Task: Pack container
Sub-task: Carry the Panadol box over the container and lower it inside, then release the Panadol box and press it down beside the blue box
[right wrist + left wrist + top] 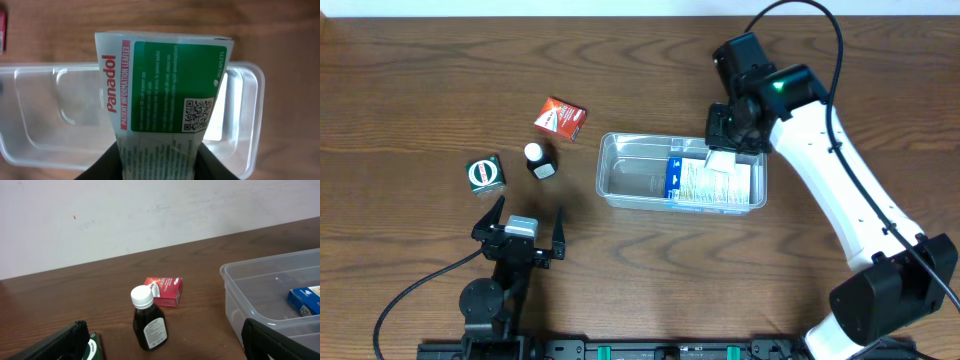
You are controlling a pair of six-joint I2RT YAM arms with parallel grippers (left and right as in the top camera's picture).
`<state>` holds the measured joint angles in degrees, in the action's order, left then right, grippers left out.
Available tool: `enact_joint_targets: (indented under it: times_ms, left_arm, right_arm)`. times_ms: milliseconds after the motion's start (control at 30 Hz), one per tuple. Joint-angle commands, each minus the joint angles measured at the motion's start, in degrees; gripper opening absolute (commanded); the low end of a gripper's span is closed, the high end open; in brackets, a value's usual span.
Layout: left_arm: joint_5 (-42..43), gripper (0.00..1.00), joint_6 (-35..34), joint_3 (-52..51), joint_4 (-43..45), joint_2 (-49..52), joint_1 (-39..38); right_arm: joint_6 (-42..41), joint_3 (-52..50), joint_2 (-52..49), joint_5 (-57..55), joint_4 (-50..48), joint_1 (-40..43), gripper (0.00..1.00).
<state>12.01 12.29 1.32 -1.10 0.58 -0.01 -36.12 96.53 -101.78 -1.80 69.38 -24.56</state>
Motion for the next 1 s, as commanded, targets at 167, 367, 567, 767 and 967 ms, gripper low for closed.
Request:
enact_joint_targets:
  times_ms: [167, 367, 567, 767, 967]
  left_arm:
    - [0.63, 0.98, 0.74, -1.09, -1.84, -0.33, 0.04]
    - [0.63, 0.98, 0.74, -1.09, -1.84, -0.33, 0.04]
    - [0.63, 0.98, 0.74, -1.09, -1.86, -0.33, 0.04]
    - [0.63, 0.98, 0.74, -1.09, -1.86, -0.33, 0.04]
    - [0.63, 0.98, 0.74, -1.09, -1.84, -0.33, 0.04]
  right_arm:
    - [-28.81, -0.07, 0.63, -8.26, 0.28, -6.58, 0.32]
    - [-41.77, -1.84, -0.26, -10.25, 0.26, -9.51, 0.40]
    - [-51.65, -5.88, -0.28, -10.21, 0.24, -9.53, 0.39]
    - [-58.05, -11.06, -0.28, -10.64, -3.91, -9.16, 0.39]
    - [-64.94, -15.15, -0.28, -11.80, -7.34, -8.72, 0.40]
